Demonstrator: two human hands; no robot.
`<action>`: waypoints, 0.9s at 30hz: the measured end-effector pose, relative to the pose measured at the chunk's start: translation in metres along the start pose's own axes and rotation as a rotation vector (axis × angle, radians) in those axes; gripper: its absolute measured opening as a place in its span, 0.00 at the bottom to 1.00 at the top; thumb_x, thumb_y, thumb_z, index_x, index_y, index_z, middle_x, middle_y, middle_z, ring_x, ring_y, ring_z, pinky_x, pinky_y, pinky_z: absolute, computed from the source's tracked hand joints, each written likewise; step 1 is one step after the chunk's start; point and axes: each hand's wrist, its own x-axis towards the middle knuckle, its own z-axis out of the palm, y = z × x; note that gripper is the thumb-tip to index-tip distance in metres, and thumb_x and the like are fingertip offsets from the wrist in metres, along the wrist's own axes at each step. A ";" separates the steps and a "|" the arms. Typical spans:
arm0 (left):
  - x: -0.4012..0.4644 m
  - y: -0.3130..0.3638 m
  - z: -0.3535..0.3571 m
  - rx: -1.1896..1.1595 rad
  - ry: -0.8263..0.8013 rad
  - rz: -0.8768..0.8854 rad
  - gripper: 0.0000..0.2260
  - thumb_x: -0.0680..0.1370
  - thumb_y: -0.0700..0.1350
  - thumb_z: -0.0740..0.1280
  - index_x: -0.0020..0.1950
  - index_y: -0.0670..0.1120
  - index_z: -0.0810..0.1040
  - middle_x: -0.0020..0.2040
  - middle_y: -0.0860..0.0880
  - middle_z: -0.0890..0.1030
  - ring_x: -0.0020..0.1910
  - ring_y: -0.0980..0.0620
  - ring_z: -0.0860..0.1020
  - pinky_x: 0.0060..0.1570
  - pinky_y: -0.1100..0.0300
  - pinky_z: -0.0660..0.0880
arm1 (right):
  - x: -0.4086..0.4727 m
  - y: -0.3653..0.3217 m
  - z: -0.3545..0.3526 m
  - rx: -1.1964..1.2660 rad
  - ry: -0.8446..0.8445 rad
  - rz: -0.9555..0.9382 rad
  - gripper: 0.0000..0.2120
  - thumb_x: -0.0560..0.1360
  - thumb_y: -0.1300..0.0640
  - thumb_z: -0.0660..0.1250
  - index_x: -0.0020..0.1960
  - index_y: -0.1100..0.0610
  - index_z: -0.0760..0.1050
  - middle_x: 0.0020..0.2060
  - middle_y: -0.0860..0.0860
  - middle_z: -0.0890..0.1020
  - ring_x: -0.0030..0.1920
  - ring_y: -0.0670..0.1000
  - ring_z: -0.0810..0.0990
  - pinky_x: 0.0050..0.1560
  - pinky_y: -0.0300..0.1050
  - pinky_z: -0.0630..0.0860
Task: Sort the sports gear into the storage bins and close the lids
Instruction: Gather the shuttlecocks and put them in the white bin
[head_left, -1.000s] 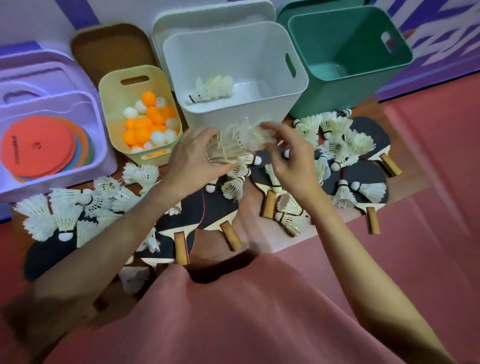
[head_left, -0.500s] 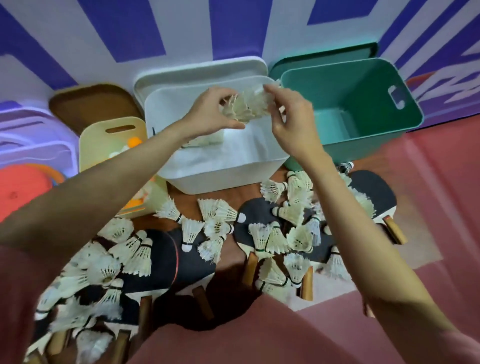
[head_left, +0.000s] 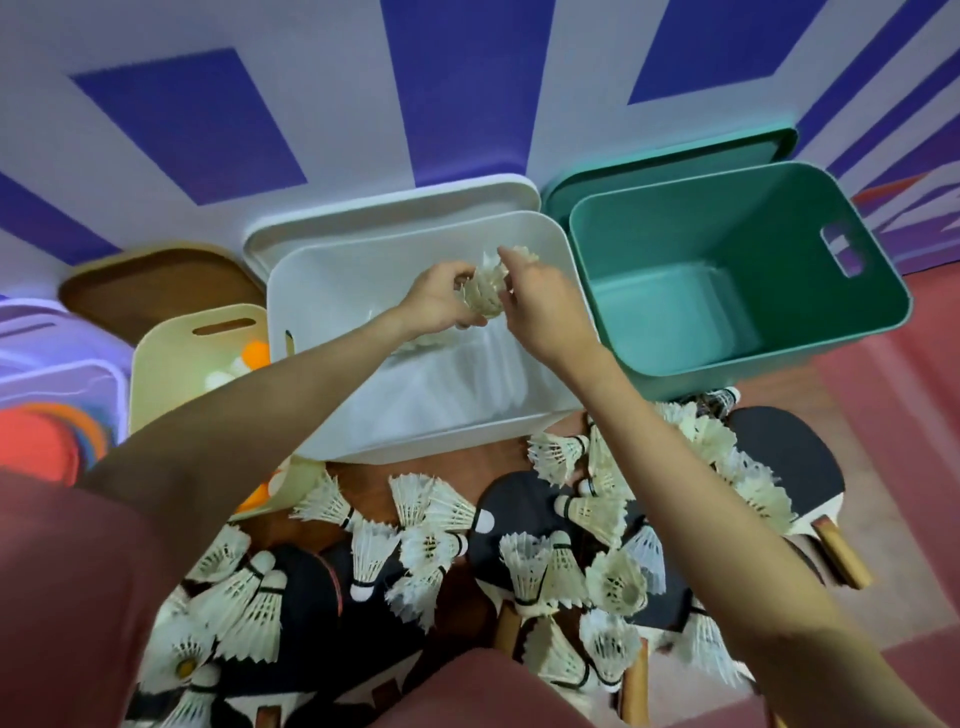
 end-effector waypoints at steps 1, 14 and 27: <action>0.002 -0.004 0.001 0.092 0.023 0.006 0.19 0.63 0.41 0.79 0.52 0.44 0.79 0.44 0.49 0.80 0.40 0.51 0.77 0.36 0.61 0.73 | 0.002 0.000 0.003 -0.040 -0.028 0.005 0.19 0.72 0.68 0.61 0.63 0.63 0.68 0.47 0.62 0.81 0.47 0.65 0.79 0.42 0.53 0.74; 0.003 -0.014 0.015 0.721 0.082 0.097 0.16 0.70 0.53 0.71 0.52 0.45 0.77 0.51 0.43 0.80 0.53 0.41 0.75 0.46 0.54 0.69 | 0.032 0.015 0.024 -0.281 -0.356 0.104 0.13 0.74 0.70 0.60 0.57 0.67 0.74 0.56 0.64 0.78 0.58 0.64 0.77 0.56 0.54 0.73; -0.008 -0.024 0.010 0.691 0.081 -0.003 0.23 0.74 0.50 0.72 0.64 0.41 0.72 0.61 0.41 0.76 0.62 0.41 0.72 0.59 0.50 0.69 | 0.030 0.014 0.043 -0.033 -0.492 0.305 0.15 0.78 0.63 0.59 0.63 0.68 0.67 0.60 0.65 0.75 0.62 0.63 0.72 0.64 0.48 0.64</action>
